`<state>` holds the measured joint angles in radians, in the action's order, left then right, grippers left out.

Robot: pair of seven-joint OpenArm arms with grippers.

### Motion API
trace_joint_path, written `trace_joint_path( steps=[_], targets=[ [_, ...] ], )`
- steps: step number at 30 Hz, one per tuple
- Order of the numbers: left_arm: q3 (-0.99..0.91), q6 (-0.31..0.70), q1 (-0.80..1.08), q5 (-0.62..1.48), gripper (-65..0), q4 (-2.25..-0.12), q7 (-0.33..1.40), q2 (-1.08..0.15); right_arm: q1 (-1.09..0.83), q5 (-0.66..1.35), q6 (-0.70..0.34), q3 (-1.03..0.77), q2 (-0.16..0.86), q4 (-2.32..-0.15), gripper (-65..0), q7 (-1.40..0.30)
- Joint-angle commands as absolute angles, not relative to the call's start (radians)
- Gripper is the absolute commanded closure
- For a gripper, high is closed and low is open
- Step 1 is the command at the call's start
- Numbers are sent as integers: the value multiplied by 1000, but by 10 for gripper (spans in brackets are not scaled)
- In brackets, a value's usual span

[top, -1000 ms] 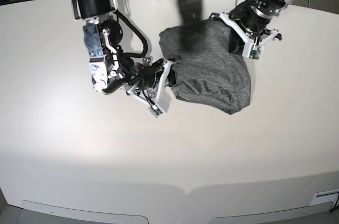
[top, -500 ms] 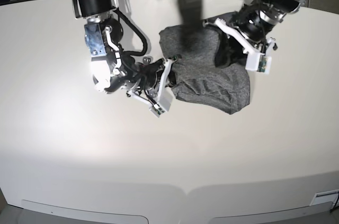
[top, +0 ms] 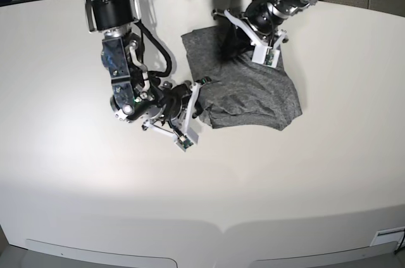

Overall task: Fold the T-shirt properly
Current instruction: 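Release the shirt and lift both grippers away from the bundle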

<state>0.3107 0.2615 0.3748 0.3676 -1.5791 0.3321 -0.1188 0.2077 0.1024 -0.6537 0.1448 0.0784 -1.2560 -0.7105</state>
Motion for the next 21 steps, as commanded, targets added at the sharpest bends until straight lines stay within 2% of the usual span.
trace_joint_path(
  steps=[1, 10, 17, 21],
  targets=[
    [324, 236, 399, 341, 0, -1563, 434, -123, 246, 84, -637, 144, 80, -1258, 0, -676],
    [323, 236, 401, 341, 0, -1565, 442, -122, 378, -104, -439, 144, 80, -1110, 0, -485],
    [321, 236, 396, 340, 0, -1674, 440, -124, 405, -134, -382, 144, 108, -1219, 0, -556],
    [321, 235, 396, 341, 0, -1811, 440, -152, 390, -68, -375, 144, 165, -1370, 0, -685]
  ],
)
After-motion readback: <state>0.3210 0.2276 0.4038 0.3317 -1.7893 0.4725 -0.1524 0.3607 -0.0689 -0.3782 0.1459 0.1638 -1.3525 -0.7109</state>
